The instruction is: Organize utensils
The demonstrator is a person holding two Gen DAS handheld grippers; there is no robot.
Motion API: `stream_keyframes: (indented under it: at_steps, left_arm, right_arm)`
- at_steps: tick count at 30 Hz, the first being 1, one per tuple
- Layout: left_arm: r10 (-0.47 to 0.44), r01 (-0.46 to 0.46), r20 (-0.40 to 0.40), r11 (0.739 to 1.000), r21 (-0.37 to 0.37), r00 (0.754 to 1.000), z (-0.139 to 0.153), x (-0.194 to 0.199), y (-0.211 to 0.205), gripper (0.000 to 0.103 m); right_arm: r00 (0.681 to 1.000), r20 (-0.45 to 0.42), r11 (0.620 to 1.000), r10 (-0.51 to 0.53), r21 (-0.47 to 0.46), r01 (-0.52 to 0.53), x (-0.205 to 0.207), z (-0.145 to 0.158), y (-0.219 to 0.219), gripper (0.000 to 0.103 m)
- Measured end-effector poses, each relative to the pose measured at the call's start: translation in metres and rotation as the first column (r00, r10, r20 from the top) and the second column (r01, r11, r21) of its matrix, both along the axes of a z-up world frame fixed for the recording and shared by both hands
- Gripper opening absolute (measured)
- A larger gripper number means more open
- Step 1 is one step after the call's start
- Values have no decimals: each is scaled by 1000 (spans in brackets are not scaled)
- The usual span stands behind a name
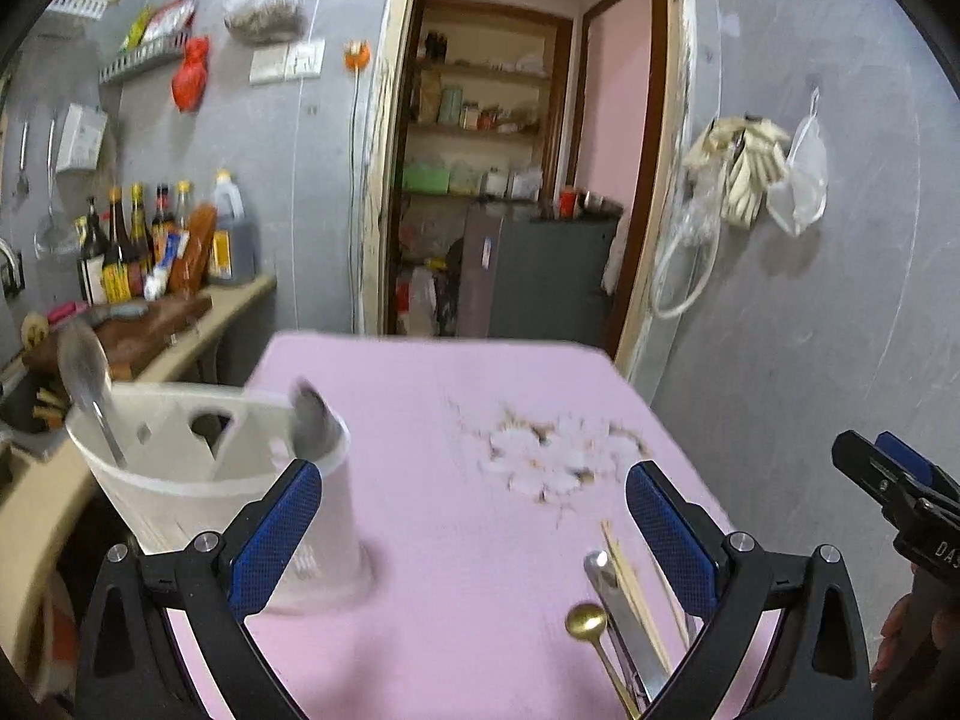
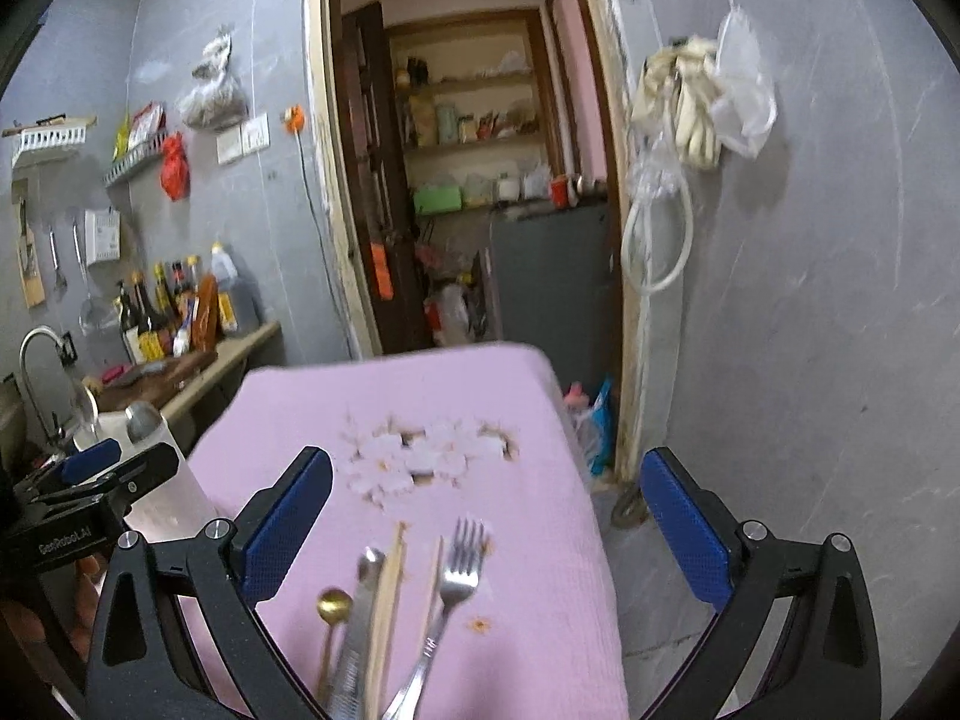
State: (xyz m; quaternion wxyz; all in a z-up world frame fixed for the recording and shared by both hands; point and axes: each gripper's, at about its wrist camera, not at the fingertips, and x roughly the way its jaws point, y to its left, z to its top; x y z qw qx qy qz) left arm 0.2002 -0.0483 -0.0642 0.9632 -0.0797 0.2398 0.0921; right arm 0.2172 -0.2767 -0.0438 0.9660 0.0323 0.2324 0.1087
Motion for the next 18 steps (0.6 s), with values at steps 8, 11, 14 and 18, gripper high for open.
stream_keyframes:
  at_steps: [8, 11, 14, 18]
  left_arm:
    - [-75, 56, -184, 993, -107, 980, -55, 26, -16, 102]
    - [-115, 90, -231, 989, -116, 966, -67, 33, -25, 100]
    - [-163, 131, -268, 982, -133, 950, -77, 41, -29, 83]
    - [-233, 178, -314, 965, -194, 920, -92, 53, -32, 61]
  right_arm:
    - [980, -154, 992, 123, 39, -118, 46, -64, -9, 101]
    - [967, -196, 986, 162, 65, -152, 60, -81, -9, 101]
    - [947, -235, 976, 218, 84, -203, 74, -96, -7, 91]
    - [912, -291, 957, 289, 116, -266, 92, -111, 1, 71]
